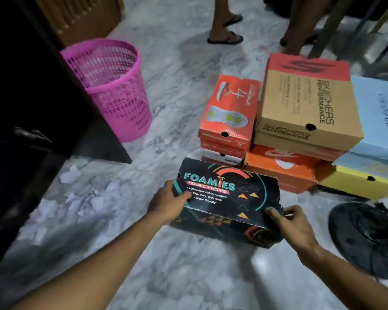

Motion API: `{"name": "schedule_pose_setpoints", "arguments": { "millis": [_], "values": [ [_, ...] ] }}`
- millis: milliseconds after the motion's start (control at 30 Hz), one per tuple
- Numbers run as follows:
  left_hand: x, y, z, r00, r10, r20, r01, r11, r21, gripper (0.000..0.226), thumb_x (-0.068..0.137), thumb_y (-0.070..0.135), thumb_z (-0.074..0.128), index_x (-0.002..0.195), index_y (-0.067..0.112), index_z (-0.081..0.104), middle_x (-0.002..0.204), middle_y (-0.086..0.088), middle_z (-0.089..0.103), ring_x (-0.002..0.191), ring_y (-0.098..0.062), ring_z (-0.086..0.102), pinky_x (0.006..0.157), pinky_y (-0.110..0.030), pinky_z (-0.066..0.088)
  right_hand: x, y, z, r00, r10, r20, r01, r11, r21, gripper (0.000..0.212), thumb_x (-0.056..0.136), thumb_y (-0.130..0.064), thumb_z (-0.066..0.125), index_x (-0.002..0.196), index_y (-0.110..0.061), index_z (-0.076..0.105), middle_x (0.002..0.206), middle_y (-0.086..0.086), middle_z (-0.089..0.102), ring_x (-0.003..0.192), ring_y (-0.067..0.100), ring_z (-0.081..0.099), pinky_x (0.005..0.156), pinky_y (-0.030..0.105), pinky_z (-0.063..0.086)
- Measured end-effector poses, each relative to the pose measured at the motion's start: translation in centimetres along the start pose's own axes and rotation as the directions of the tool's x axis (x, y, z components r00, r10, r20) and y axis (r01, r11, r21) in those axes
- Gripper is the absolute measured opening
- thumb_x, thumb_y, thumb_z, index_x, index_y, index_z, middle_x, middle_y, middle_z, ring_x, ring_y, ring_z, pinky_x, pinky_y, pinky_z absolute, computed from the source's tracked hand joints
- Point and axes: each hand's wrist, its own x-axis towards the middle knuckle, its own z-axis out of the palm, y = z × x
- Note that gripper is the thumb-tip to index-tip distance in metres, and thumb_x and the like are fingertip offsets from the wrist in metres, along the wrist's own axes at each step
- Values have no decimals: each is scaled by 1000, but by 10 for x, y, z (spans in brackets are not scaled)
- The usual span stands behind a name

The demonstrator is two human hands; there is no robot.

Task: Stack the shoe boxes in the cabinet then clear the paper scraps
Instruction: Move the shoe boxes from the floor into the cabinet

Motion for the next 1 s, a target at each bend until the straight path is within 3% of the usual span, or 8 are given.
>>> {"name": "schedule_pose_setpoints", "arguments": {
  "millis": [200, 367, 500, 700, 767, 833, 900, 1000],
  "values": [
    [-30, -75, -131, 973, -92, -212, 84, 995, -46, 41, 90, 45, 66, 127, 31, 56, 119, 5, 68, 108, -21, 65, 95, -37, 53, -45, -88, 84, 935, -150, 322, 159, 987, -1, 41, 87, -44, 79, 96, -11, 57, 92, 15, 70, 84, 33, 68, 79, 51, 55],
    [-82, -136, -221, 859, -242, -451, 147, 961, -234, 34, 82, 54, 61, 113, 41, 59, 106, 10, 69, 100, -19, 67, 93, -38, 54, -94, -169, 156, 818, -300, 491, 329, 944, 30, 39, 84, -38, 83, 95, -10, 58, 88, 13, 74, 82, 32, 70, 77, 47, 54],
    [-123, -184, -277, 671, -396, -627, 108, 889, -445, 28, 90, 44, 61, 117, 36, 61, 109, 4, 68, 101, -23, 65, 86, -35, 50, -140, -237, 213, 676, -439, 592, 453, 881, 136, 24, 88, -29, 79, 101, -21, 61, 98, 5, 75, 91, 25, 73, 90, 49, 55],
    [-167, -239, -329, 224, -582, -781, -100, 784, -613, 57, 66, 58, 55, 117, 37, 65, 114, 0, 73, 108, -30, 68, 98, -45, 54, -217, -333, 311, 431, -615, 660, 566, 754, 333, 38, 70, -45, 80, 104, -37, 65, 108, -11, 75, 106, 14, 71, 99, 48, 54],
    [-176, -253, -343, 84, -631, -771, -148, 757, -636, 49, 81, 43, 63, 128, 28, 66, 124, -4, 70, 118, -28, 64, 99, -32, 48, -240, -357, 351, 383, -644, 662, 559, 732, 389, 40, 66, -44, 79, 103, -35, 67, 106, -8, 77, 105, 17, 72, 101, 51, 56],
    [-182, -271, -355, -31, -667, -745, -179, 737, -652, 48, 89, 33, 65, 135, 24, 63, 130, -9, 66, 123, -29, 59, 97, -30, 43, -269, -376, 388, 311, -663, 681, 537, 714, 449, 30, 80, -22, 80, 107, -27, 69, 108, -1, 77, 105, 19, 72, 104, 46, 55],
    [-183, -293, -365, -114, -695, -710, -207, 715, -667, 52, 87, 34, 66, 138, 24, 59, 135, -15, 60, 130, -31, 52, 105, -33, 41, -293, -391, 426, 256, -681, 687, 538, 690, 484, 33, 88, -5, 75, 120, -10, 68, 118, 9, 76, 109, 22, 70, 105, 40, 53],
    [-183, -323, -383, -212, -727, -653, -248, 686, -684, 56, 87, 31, 72, 139, 15, 56, 139, -19, 54, 135, -34, 46, 112, -35, 39, -323, -406, 475, 222, -662, 716, 570, 684, 456, 36, 89, -9, 76, 124, -6, 71, 119, 10, 76, 110, 22, 71, 100, 33, 55]
  ]
}}
